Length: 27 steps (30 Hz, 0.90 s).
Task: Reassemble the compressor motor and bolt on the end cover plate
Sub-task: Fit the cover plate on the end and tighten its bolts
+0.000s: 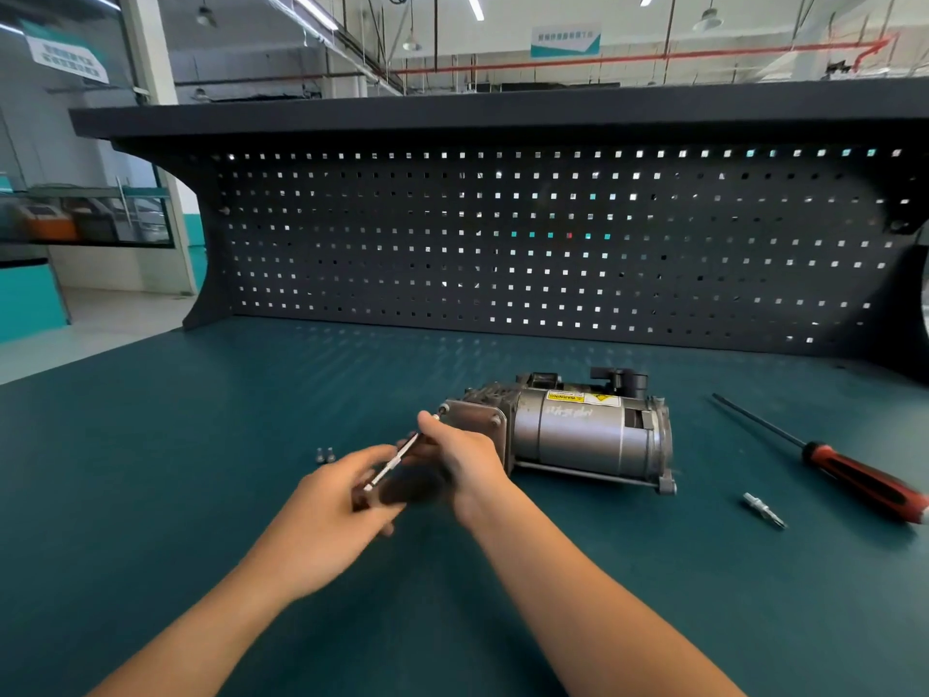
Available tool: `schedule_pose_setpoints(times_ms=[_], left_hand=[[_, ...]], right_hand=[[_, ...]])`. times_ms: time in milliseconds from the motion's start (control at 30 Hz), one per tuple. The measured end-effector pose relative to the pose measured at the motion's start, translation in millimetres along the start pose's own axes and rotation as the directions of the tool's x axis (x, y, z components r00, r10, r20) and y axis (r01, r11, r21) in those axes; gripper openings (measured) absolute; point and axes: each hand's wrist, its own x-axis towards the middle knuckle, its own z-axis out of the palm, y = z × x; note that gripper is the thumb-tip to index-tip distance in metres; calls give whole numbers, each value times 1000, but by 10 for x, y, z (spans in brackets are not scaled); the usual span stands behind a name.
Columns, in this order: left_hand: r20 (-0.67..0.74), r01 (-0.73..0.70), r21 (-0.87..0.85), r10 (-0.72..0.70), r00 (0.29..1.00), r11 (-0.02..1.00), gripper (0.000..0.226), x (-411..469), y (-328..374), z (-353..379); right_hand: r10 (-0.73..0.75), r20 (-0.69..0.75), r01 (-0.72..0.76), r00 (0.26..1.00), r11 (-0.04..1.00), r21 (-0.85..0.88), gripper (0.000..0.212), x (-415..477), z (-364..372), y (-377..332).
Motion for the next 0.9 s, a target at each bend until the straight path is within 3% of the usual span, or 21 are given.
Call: schedule_pose_setpoints(times_ms=[33, 67, 133, 167, 200, 233, 267, 333, 433, 500, 533, 567, 600, 633, 667, 733, 800, 900], left_hand=[[32, 132, -237, -128, 991, 962, 14, -14, 43, 19], [98, 260, -480, -243, 965, 838, 14, -13, 94, 26], [273, 420, -819, -377, 885, 391, 32, 14, 173, -1], [318, 413, -895, -408, 856, 167, 36, 25, 207, -35], [329, 370, -929, -428, 842, 14, 31, 41, 215, -72], [320, 335, -941, -448, 835, -49, 21, 51, 216, -89], [313, 331, -943, -460, 831, -44, 16, 50, 203, -80], [302, 406, -903, -466, 832, 140, 12, 49, 165, -32], [150, 396, -629, -395, 906, 669, 13, 37, 168, -4], [41, 203, -170, -199, 979, 964, 19, 17, 170, -11], [29, 68, 149, -73, 997, 987, 16, 14, 151, -15], [54, -47, 450, 26, 998, 892, 17, 10, 132, -5], [81, -122, 666, 92, 992, 736, 28, 0, 125, 19], [95, -168, 763, 149, 984, 625, 39, -6, 107, 55], [102, -191, 785, 181, 978, 589, 46, -16, 104, 97], [72, -183, 752, 197, 978, 633, 51, 2, 71, 114], [23, -155, 636, 182, 983, 756, 49, 7, 39, 110], [-9, -124, 295, 133, 991, 947, 37, -4, 34, 113]], right_hand=[[11, 8, -11, 1000, 1000, 12, 19, -2, -6, -5], [22, 13, -22, 1000, 1000, 19, 19, -10, -12, -9], [41, 22, -41, 999, 999, 30, 19, -18, -14, -17], [47, 24, -48, 999, 998, 33, 18, -11, -12, -15], [50, 28, -51, 998, 998, 38, 18, -9, -14, -15], [51, 35, -53, 998, 998, 39, 18, -8, -13, -17], [54, 43, -56, 998, 998, 37, 19, -8, -13, -17], [70, 50, -71, 996, 997, 27, 22, -9, -19, -9], [71, 21, -71, 997, 997, -13, 23, 0, -47, -12], [44, -9, -45, 999, 998, -32, 21, 26, -55, -2], [31, -20, -31, 999, 999, -25, 20, 28, -55, -1], [16, -23, -17, 1000, 999, -27, 20, 38, -57, 10], [-6, -27, 5, 1000, 999, -46, 22, 39, -62, 15], [-32, -35, 29, 999, 997, -75, 24, 47, -71, 24], [-57, -46, 52, 997, 994, -96, 25, 40, -74, 24], [-65, -42, 62, 997, 995, -80, 24, 56, -82, 28], [-40, -20, 39, 999, 999, -37, 21, 56, -83, 20], [-24, 4, 24, 1000, 1000, -5, 21, 73, -69, 23]])
